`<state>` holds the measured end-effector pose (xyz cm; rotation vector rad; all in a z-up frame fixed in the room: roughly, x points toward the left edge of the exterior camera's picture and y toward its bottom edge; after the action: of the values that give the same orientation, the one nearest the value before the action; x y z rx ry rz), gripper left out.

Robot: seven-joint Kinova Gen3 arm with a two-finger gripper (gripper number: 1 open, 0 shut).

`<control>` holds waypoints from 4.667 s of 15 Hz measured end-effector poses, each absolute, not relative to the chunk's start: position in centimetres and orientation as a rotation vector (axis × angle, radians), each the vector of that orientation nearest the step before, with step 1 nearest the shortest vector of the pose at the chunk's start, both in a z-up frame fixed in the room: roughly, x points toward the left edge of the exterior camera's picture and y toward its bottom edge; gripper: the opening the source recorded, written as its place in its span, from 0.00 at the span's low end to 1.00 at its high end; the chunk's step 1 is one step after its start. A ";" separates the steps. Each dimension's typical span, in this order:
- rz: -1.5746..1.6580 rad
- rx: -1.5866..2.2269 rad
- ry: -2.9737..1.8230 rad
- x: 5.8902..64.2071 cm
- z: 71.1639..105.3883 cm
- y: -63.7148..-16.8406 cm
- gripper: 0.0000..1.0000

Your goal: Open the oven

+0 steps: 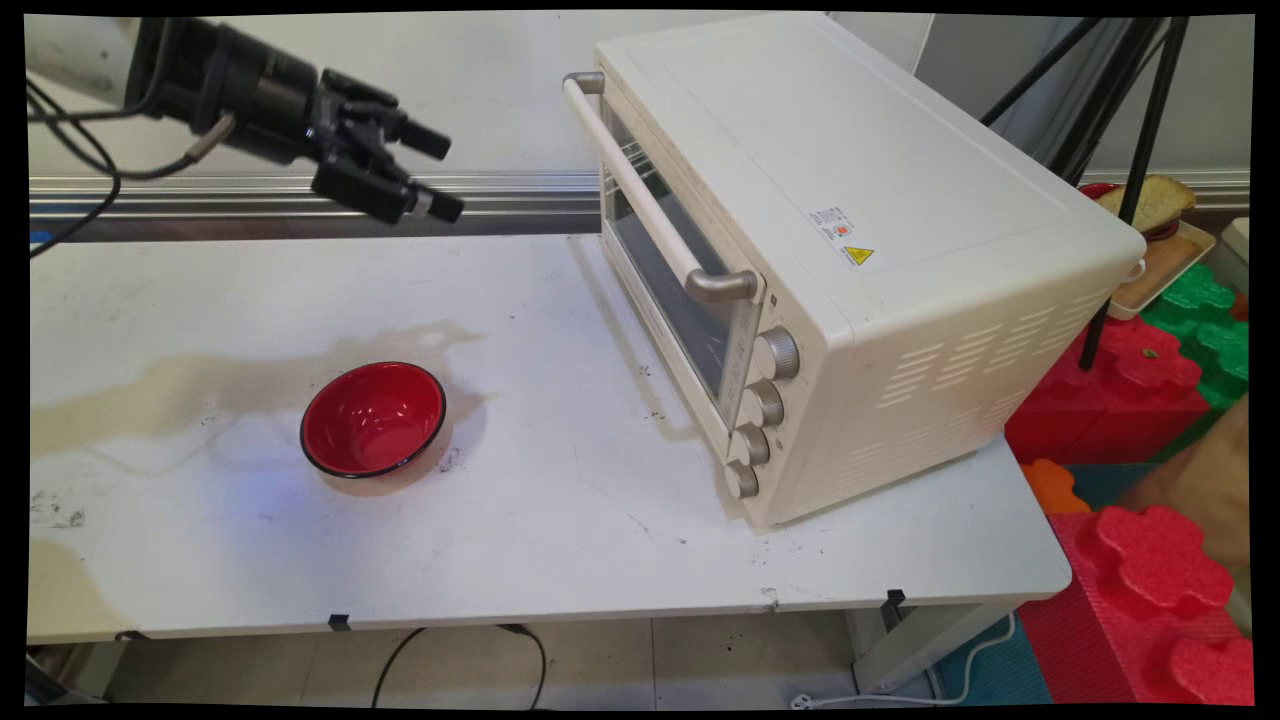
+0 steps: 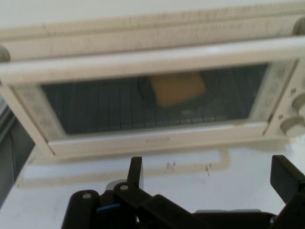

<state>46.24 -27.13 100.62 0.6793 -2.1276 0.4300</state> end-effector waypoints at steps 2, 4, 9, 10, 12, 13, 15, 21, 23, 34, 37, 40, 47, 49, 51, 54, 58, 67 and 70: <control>0.436 0.671 -2.119 45.2 101.6 -27.8 1.00; 0.438 0.669 -2.110 44.2 102.5 -28.4 1.00; 0.435 0.664 -2.103 41.6 104.1 -30.3 1.00; 0.432 0.663 -2.105 40.9 104.4 -30.7 1.00; 0.423 0.661 -2.108 39.7 104.7 -31.5 1.00; 0.420 0.661 -2.109 39.2 104.8 -31.8 1.00; 0.411 0.659 -2.116 37.8 105.0 -32.9 1.00; 0.393 0.668 -2.142 35.0 104.4 -35.2 1.00; 0.387 0.674 -2.149 34.3 104.2 -35.8 1.00; 0.380 0.717 -2.201 31.8 102.8 -38.0 0.00; 0.377 0.731 -2.209 31.4 102.3 -38.5 0.00; 0.366 0.742 -2.216 31.0 101.7 -38.9 0.00; 0.341 0.776 -2.231 30.6 100.4 -38.9 0.00; 0.338 0.785 -2.236 30.8 100.1 -38.6 0.00; 0.337 0.790 -2.243 31.1 99.7 -38.2 0.00; 0.338 0.795 -2.253 31.9 99.1 -37.4 0.00; 0.341 0.797 -2.270 33.4 98.2 -36.0 0.00; 0.332 0.791 -2.316 36.7 95.5 -33.2 0.00; 0.320 0.788 -2.333 37.6 94.4 -32.3 0.00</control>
<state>37.63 -32.27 94.39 0.7884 -2.3334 0.3198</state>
